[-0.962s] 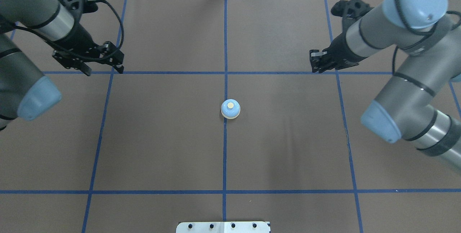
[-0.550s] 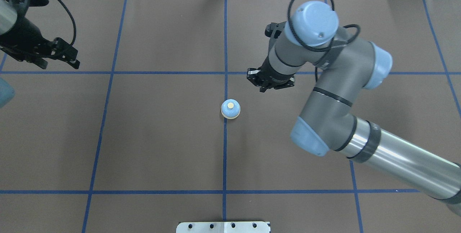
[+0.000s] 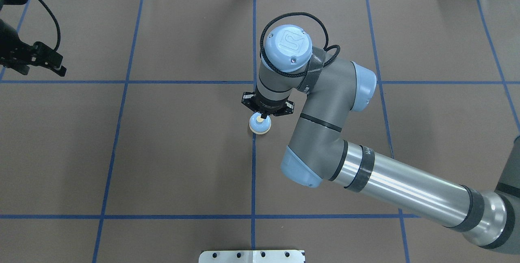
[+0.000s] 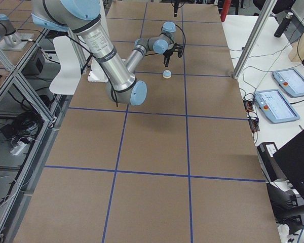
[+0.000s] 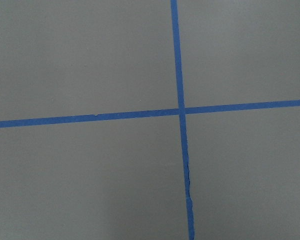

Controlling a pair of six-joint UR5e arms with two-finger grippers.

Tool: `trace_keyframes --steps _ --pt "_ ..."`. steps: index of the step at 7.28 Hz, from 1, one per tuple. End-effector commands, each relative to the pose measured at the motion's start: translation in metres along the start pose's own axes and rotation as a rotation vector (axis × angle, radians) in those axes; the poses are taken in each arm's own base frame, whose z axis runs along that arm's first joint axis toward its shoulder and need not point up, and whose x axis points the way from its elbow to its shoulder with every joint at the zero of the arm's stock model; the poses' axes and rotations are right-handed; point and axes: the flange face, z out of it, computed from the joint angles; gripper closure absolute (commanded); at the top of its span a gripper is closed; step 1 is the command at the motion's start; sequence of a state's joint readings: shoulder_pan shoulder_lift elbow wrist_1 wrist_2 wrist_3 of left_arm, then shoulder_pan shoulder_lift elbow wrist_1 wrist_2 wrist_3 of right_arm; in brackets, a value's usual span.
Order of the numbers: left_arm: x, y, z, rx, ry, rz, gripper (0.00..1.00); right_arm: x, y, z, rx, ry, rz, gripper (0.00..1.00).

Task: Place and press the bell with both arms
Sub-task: 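Press down on the bell's top button with the right gripper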

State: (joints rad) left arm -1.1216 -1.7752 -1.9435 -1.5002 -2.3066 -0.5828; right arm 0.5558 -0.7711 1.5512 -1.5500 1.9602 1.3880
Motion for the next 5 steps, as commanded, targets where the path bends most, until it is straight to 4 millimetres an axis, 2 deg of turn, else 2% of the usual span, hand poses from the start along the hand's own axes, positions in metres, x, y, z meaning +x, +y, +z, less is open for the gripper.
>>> trace_keyframes --steps 1,5 --pt "-0.003 0.004 -0.001 0.001 -0.003 -0.002 0.01 -0.02 -0.006 0.013 0.006 0.015 0.005 1.0" --pt "-0.004 0.004 -0.001 0.007 -0.013 -0.001 0.01 -0.012 -0.008 0.037 -0.004 0.048 0.003 1.0"
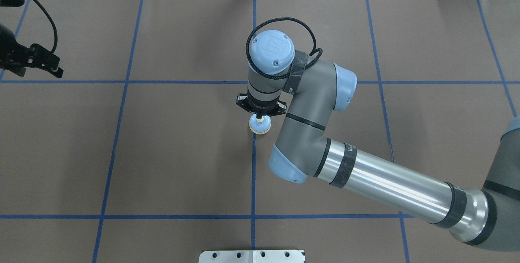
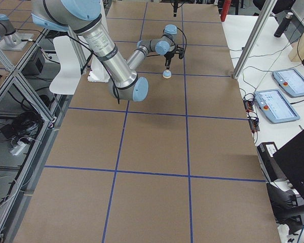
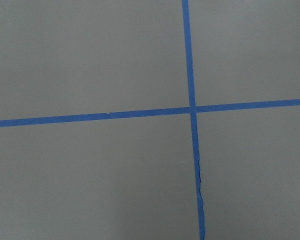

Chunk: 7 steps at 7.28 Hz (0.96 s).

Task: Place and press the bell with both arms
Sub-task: 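Press down on the bell's top button with the right gripper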

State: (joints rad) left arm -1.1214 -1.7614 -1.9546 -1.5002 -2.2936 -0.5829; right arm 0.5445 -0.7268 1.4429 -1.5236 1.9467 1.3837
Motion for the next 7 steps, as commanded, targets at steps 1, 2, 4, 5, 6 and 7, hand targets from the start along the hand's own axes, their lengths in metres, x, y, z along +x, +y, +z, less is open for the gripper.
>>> trace_keyframes --steps 1,2,4,5,6,7 --pt "0.0 0.0 0.0 0.001 -0.001 0.001 0.01 0.002 -0.001 0.01 -0.005 0.015 0.001 1.0" --pt "0.0 0.0 -0.001 0.007 -0.007 0.0 0.01 0.002 0.0 0.017 -0.008 0.017 -0.002 1.0" --pt "-0.001 0.0 0.0 0.009 -0.013 -0.001 0.01 0.001 0.001 0.032 -0.009 -0.005 -0.019 1.0" --pt "0.0 0.0 -0.002 0.011 -0.011 0.0 0.01 0.0 -0.014 0.007 -0.008 -0.038 -0.008 1.0" --pt "0.0 0.0 -0.002 0.011 -0.011 0.0 0.01 0.017 -0.042 -0.03 -0.044 -0.087 0.023 1.0" --pt "-0.001 0.001 -0.001 0.01 -0.012 0.0 0.01 0.061 -0.06 -0.056 -0.034 -0.112 0.031 1.0"
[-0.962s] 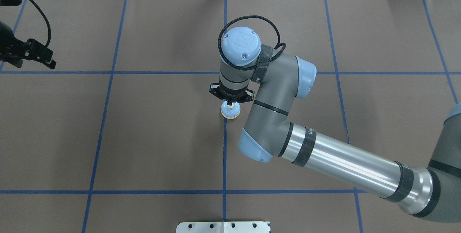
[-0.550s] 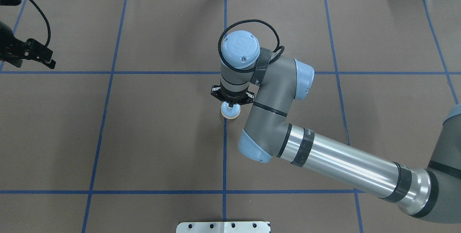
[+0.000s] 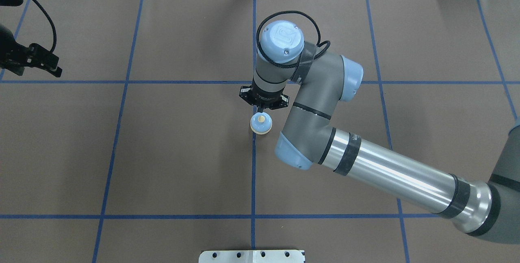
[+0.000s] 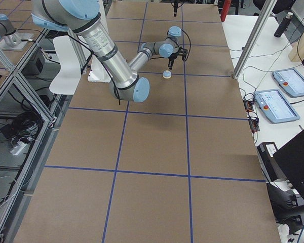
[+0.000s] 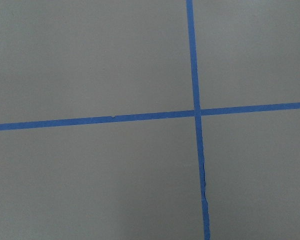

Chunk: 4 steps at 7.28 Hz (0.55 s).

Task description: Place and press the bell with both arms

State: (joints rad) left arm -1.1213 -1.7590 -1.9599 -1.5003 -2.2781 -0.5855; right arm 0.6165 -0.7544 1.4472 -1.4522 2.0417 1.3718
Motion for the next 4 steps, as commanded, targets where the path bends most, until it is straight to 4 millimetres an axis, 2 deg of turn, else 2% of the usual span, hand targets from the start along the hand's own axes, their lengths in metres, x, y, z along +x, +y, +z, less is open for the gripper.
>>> trace_keyframes --steps 1,3,4 --pt "-0.004 0.002 0.002 -0.004 -0.005 -0.001 0.01 0.096 -0.032 -0.057 0.024 -0.035 -0.04 1.0" --pt "-0.025 0.013 0.011 -0.026 -0.02 0.052 0.01 0.208 -0.068 -0.109 0.063 0.005 -0.146 1.0" --pt "-0.043 0.017 0.009 -0.018 -0.043 0.079 0.01 0.27 -0.086 -0.125 0.067 0.029 -0.193 1.0"
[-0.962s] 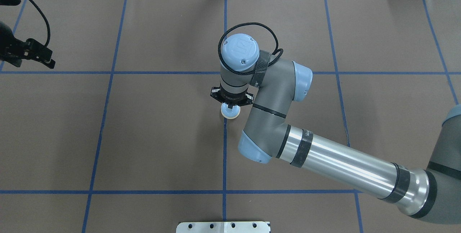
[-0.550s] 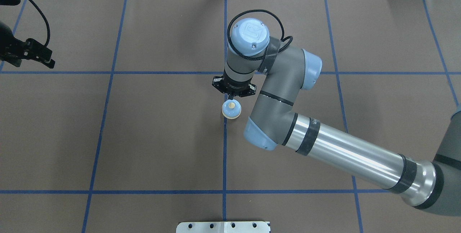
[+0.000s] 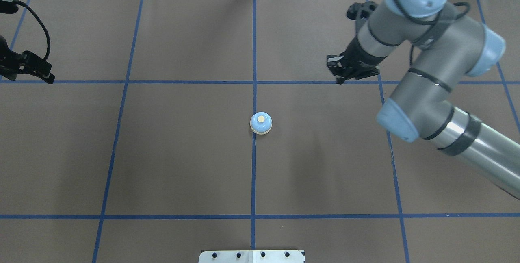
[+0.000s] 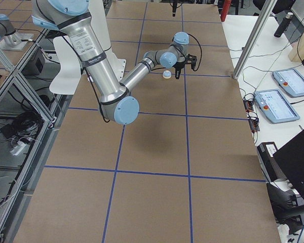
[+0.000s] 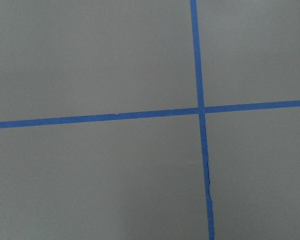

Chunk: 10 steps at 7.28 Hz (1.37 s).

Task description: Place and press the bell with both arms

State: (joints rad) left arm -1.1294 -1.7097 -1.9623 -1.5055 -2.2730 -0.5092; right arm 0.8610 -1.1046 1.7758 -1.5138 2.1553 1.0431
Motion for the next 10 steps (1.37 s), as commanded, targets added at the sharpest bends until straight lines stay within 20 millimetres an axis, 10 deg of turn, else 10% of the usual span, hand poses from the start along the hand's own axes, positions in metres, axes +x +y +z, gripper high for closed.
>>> trace_keyframes --steps 1,5,6,10 --pt "-0.042 0.013 0.0 -0.003 -0.037 0.077 0.01 0.134 -0.024 -0.038 0.009 0.044 -0.107 1.0" --pt "-0.179 0.026 -0.017 -0.006 -0.089 0.218 0.01 0.368 -0.023 -0.107 0.036 0.104 -0.225 0.49" --pt "-0.218 0.028 -0.018 -0.013 -0.101 0.213 0.01 0.409 -0.019 -0.118 0.041 0.112 -0.232 0.01" --pt "-0.263 0.05 -0.017 -0.03 -0.114 0.068 0.01 0.465 -0.013 -0.135 0.01 0.112 -0.197 0.0"
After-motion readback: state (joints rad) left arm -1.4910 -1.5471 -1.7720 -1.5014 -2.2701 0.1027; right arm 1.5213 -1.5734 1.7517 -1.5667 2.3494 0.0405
